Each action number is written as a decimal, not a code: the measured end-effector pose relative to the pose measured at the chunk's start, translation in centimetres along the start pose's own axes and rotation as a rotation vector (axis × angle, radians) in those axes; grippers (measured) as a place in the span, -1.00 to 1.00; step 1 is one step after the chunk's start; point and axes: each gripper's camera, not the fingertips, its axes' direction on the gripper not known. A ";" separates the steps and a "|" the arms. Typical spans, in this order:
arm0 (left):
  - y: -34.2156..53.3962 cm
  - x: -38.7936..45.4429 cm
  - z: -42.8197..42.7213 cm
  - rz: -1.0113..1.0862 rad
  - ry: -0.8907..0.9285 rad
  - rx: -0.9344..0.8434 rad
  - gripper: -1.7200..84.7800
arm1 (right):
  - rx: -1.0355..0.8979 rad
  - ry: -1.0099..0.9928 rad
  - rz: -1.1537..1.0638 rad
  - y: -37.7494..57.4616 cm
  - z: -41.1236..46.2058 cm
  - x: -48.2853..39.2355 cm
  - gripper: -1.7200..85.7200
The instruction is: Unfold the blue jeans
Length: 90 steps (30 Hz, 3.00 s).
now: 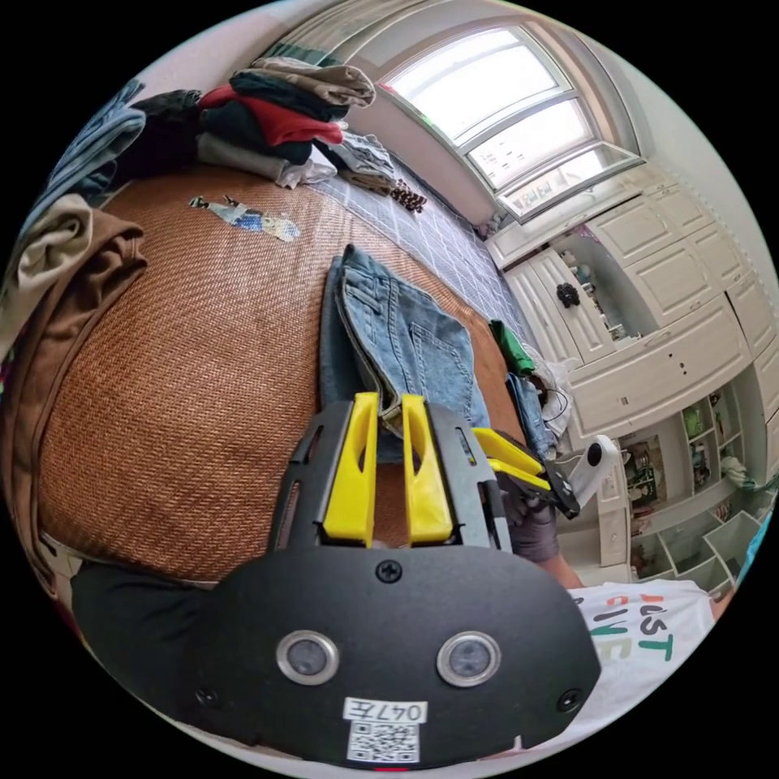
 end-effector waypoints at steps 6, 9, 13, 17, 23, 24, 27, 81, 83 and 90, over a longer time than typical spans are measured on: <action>-2.9 3.4 -3.5 0.061 0.005 0.024 -0.84 | -0.074 0.190 -0.274 -3.1 2.9 -6.3 -0.81; -4.2 5.5 -5.1 0.082 0.010 0.049 -0.84 | -0.082 0.294 -0.381 -3.2 3.7 -7.6 -0.89; -6.0 6.8 -9.1 0.147 0.104 0.164 -0.84 | -0.016 0.366 -0.301 -3.3 -1.8 -2.7 -0.91; -8.0 6.8 -10.7 0.159 0.055 0.177 -0.81 | 0.197 0.360 0.135 2.0 -17.2 12.4 -0.92; -10.9 5.8 -8.2 0.130 -0.272 0.036 -0.71 | 0.376 0.555 0.618 22.8 -32.3 25.9 -0.92; -11.7 5.1 -7.9 0.104 -0.308 0.023 -0.68 | 0.350 0.596 0.714 26.8 -33.0 27.9 -0.92; -14.1 3.2 -6.8 0.044 -0.362 -0.031 -0.63 | 0.169 0.597 0.970 35.5 -31.8 33.4 -0.91; -40.9 30.0 2.2 0.724 -0.339 -0.267 -0.85 | -0.065 1.258 0.204 12.8 -10.5 4.4 -0.97; -41.1 30.2 0.4 0.758 -0.362 -0.218 -0.89 | -0.077 1.273 0.199 11.9 -9.8 4.0 -0.97; -49.8 26.1 -16.6 0.723 -0.592 0.079 -0.97 | -0.079 1.237 0.252 9.3 -9.1 3.4 -0.97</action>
